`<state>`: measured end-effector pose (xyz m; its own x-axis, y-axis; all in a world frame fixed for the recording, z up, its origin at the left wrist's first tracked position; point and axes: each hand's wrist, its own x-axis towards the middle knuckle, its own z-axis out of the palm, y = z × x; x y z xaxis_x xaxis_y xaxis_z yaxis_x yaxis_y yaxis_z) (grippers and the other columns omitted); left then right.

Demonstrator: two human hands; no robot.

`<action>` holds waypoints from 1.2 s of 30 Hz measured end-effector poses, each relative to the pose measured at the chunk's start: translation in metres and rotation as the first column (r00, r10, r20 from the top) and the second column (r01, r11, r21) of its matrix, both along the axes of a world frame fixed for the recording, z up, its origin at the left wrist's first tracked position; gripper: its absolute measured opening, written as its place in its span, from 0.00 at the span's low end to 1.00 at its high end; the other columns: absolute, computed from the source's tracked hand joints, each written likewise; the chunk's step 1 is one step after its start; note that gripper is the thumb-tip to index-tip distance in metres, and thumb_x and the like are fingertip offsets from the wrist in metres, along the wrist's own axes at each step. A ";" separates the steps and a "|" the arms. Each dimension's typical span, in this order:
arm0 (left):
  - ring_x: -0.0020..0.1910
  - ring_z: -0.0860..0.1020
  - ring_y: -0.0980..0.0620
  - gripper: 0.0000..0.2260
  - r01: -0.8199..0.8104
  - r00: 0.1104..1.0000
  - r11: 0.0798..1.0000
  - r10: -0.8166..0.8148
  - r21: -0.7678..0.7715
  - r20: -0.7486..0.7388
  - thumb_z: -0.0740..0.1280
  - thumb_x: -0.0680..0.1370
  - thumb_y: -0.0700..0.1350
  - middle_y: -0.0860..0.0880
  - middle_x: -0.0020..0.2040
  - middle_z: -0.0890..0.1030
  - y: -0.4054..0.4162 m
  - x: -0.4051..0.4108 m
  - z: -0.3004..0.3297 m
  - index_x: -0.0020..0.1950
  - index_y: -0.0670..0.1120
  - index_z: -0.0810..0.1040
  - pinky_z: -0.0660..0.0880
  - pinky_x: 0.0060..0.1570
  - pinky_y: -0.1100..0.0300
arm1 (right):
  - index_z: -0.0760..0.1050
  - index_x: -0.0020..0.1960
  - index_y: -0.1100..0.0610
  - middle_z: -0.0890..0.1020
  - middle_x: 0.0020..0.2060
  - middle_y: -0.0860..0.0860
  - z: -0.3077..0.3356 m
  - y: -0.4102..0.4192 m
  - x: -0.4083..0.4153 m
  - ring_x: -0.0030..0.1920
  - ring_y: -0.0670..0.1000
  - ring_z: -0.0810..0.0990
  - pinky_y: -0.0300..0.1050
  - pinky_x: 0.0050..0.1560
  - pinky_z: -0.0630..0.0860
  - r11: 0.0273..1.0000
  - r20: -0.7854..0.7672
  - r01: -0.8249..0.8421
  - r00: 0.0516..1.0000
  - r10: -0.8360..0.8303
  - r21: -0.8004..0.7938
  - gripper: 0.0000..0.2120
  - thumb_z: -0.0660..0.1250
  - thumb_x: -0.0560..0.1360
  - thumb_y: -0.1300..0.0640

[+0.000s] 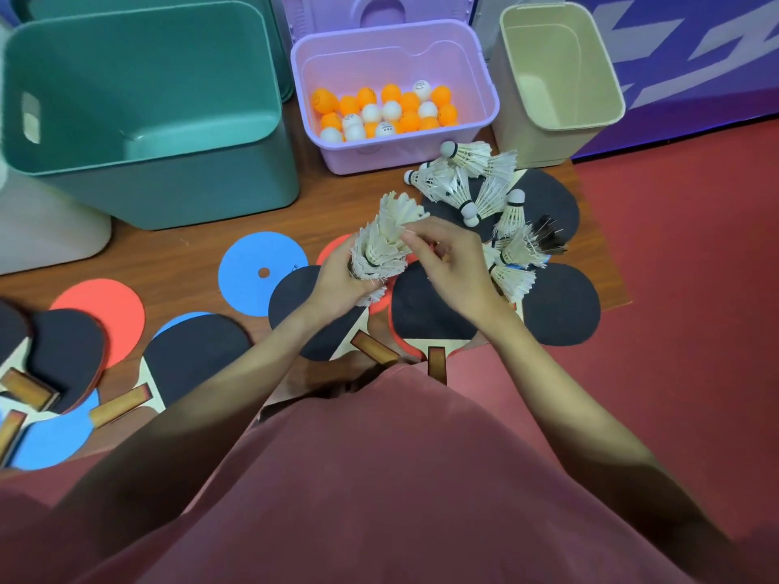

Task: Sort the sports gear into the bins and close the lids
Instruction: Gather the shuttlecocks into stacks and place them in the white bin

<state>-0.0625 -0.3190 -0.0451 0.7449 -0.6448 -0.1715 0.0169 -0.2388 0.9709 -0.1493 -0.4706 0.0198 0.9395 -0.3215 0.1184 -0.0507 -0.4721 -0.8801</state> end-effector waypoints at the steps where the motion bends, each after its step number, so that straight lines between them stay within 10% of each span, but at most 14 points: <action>1: 0.55 0.79 0.49 0.23 -0.010 1.000 1.000 0.010 -0.008 -0.001 0.76 0.68 0.38 0.50 0.54 0.80 0.001 0.001 0.001 0.58 0.54 0.73 0.76 0.55 0.53 | 0.82 0.52 0.60 0.82 0.44 0.48 0.000 0.001 0.001 0.40 0.40 0.76 0.31 0.42 0.67 1.000 0.003 0.001 1.000 -0.001 0.003 0.08 0.66 0.77 0.58; 6: 0.49 0.80 0.48 0.21 -0.073 0.996 0.997 0.073 0.013 -0.053 0.78 0.67 0.44 0.49 0.50 0.81 0.011 0.006 -0.001 0.56 0.53 0.74 0.76 0.47 0.54 | 0.79 0.54 0.59 0.80 0.45 0.51 0.001 -0.011 0.009 0.38 0.46 0.77 0.38 0.39 0.71 0.983 0.174 0.184 0.968 -0.179 -0.011 0.08 0.66 0.77 0.58; 10: 0.53 0.78 0.59 0.23 -0.126 0.991 0.991 0.127 0.045 -0.026 0.76 0.68 0.35 0.54 0.54 0.80 0.015 0.012 -0.003 0.59 0.49 0.73 0.75 0.55 0.62 | 0.76 0.59 0.59 0.78 0.49 0.54 -0.031 -0.050 0.032 0.42 0.47 0.77 0.47 0.46 0.76 0.928 0.026 0.328 0.944 -0.329 -0.179 0.13 0.62 0.75 0.61; 15: 0.58 0.78 0.49 0.24 -0.137 0.991 0.989 0.137 0.058 0.009 0.77 0.68 0.36 0.49 0.57 0.80 0.021 0.014 -0.006 0.61 0.46 0.73 0.75 0.59 0.55 | 0.64 0.70 0.61 0.70 0.64 0.60 -0.070 -0.098 0.075 0.63 0.61 0.68 0.50 0.63 0.63 0.832 -0.360 0.011 0.898 -0.252 -0.554 0.29 0.66 0.71 0.63; 26: 0.58 0.78 0.50 0.25 -0.166 0.986 0.984 0.166 0.066 0.006 0.76 0.69 0.36 0.48 0.57 0.80 0.032 0.015 -0.010 0.63 0.42 0.73 0.75 0.58 0.56 | 0.62 0.69 0.60 0.70 0.57 0.64 -0.080 -0.101 0.094 0.53 0.66 0.73 0.55 0.53 0.71 0.742 -0.414 -0.033 0.846 -0.337 -0.669 0.30 0.67 0.69 0.64; 31: 0.56 0.78 0.51 0.25 -0.173 0.985 0.982 0.172 0.076 0.013 0.76 0.69 0.35 0.49 0.55 0.80 0.036 0.021 -0.012 0.63 0.42 0.73 0.75 0.55 0.62 | 0.69 0.51 0.58 0.69 0.51 0.55 -0.037 -0.065 0.077 0.44 0.51 0.71 0.40 0.41 0.72 0.931 -0.047 0.274 0.955 -0.293 -0.242 0.16 0.72 0.67 0.58; 36: 0.50 0.78 0.63 0.23 -0.132 0.991 0.987 0.135 0.091 -0.025 0.75 0.69 0.34 0.54 0.53 0.79 0.034 0.023 -0.012 0.60 0.47 0.72 0.73 0.50 0.72 | 0.72 0.40 0.53 0.72 0.43 0.52 0.014 -0.029 0.060 0.43 0.54 0.76 0.39 0.38 0.73 0.969 0.211 0.182 0.953 -0.215 0.166 0.09 0.72 0.71 0.62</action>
<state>-0.0397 -0.2854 -0.0574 0.8166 -0.5212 -0.2479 0.0838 -0.3179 0.9444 -0.0890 -0.4991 0.0336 0.8086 -0.5281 0.2592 0.0773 -0.3414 -0.9367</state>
